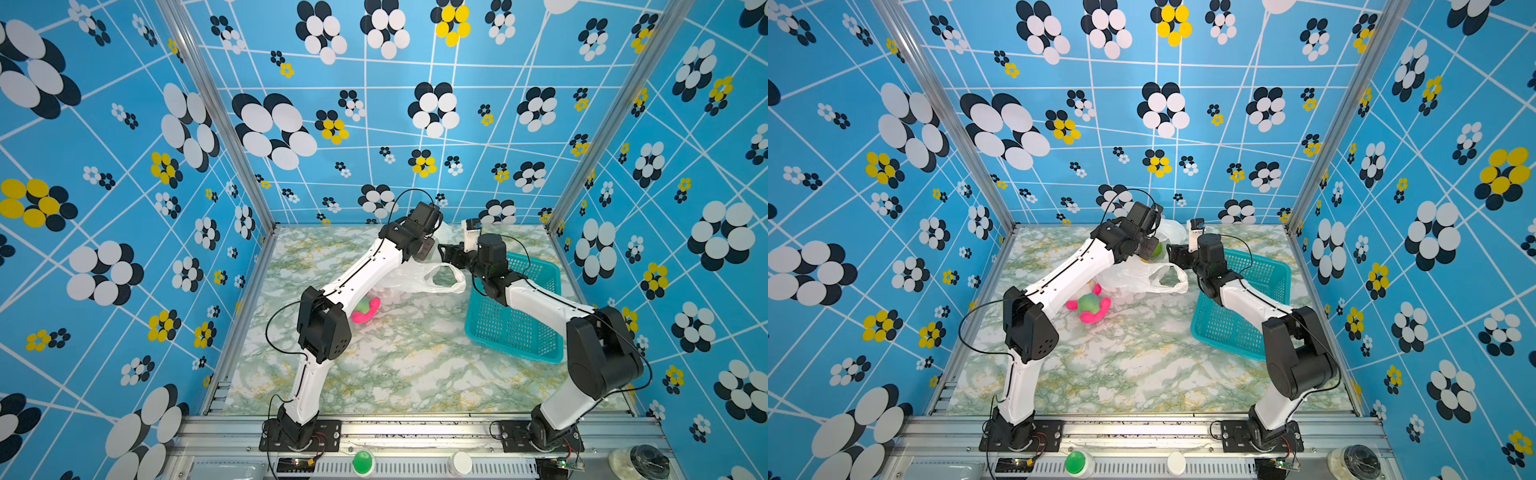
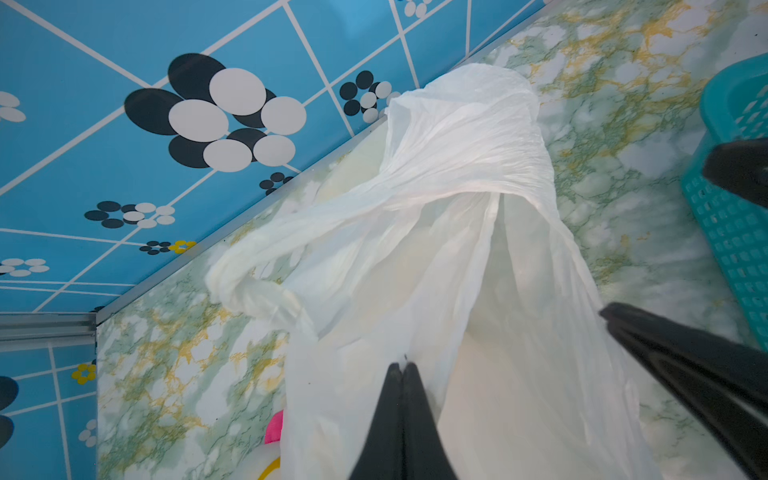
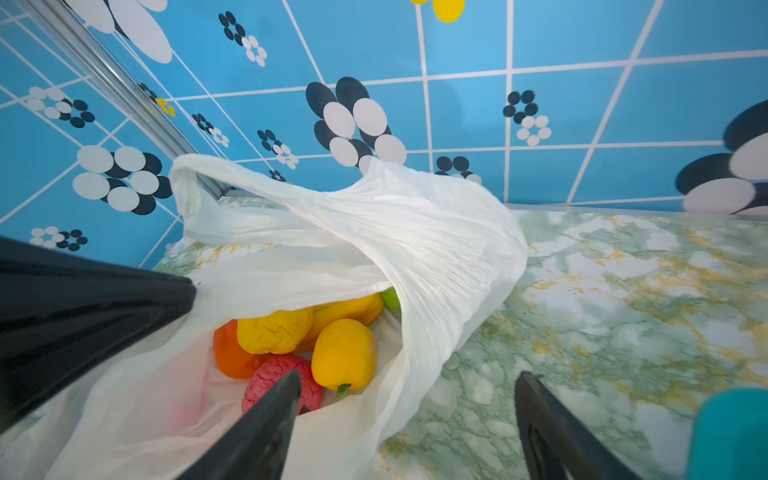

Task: Untie the knot of the plastic bag and take out the fruit
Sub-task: 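Lift the bag with the left gripper while the right gripper holds the opening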

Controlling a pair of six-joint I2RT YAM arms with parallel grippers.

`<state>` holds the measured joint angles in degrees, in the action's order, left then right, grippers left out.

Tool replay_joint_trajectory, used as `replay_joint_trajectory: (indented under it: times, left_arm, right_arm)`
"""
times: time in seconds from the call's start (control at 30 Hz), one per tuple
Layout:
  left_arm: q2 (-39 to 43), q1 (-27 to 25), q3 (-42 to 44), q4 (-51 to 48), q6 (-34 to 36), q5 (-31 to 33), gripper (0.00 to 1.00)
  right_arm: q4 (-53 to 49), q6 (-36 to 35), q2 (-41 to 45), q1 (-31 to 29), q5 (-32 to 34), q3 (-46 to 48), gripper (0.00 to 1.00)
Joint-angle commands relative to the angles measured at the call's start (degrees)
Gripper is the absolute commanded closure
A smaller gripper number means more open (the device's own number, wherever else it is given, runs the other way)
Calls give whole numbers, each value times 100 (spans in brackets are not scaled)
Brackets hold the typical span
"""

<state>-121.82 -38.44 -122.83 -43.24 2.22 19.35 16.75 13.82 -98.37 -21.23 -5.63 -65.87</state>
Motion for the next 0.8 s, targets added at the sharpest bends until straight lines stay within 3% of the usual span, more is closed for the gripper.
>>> replay_joint_trajectory:
  times: [0.0, 0.13, 0.17, 0.27, 0.33, 0.53, 0.77]
  left_arm:
    - [206, -59, 149, 92, 33, 90, 100]
    - [290, -55, 162, 140, 84, 266, 100]
    - [312, -50, 160, 156, 101, 309, 100]
    - [382, -25, 125, 184, 143, 401, 100]
    - [409, 6, 64, 192, 164, 435, 100]
    - [74, 266, -776, 31, 235, 432, 100]
    - [-1271, 562, -3650, -801, 403, 253, 100]
  right_arm:
    - [-873, 171, -457, 3, -459, -622, 18]
    - [-1117, 236, -718, 5, 25, -882, 27]
    - [-1113, 248, -713, 11, 191, -867, 37]
    - [-1100, 319, -613, 27, 483, -752, 82]
    - [-936, 415, -469, 45, 592, -545, 97]
    - [-39, 757, 114, 72, 893, 386, 100]
    - [634, 1106, 469, 73, 923, 1005, 100]
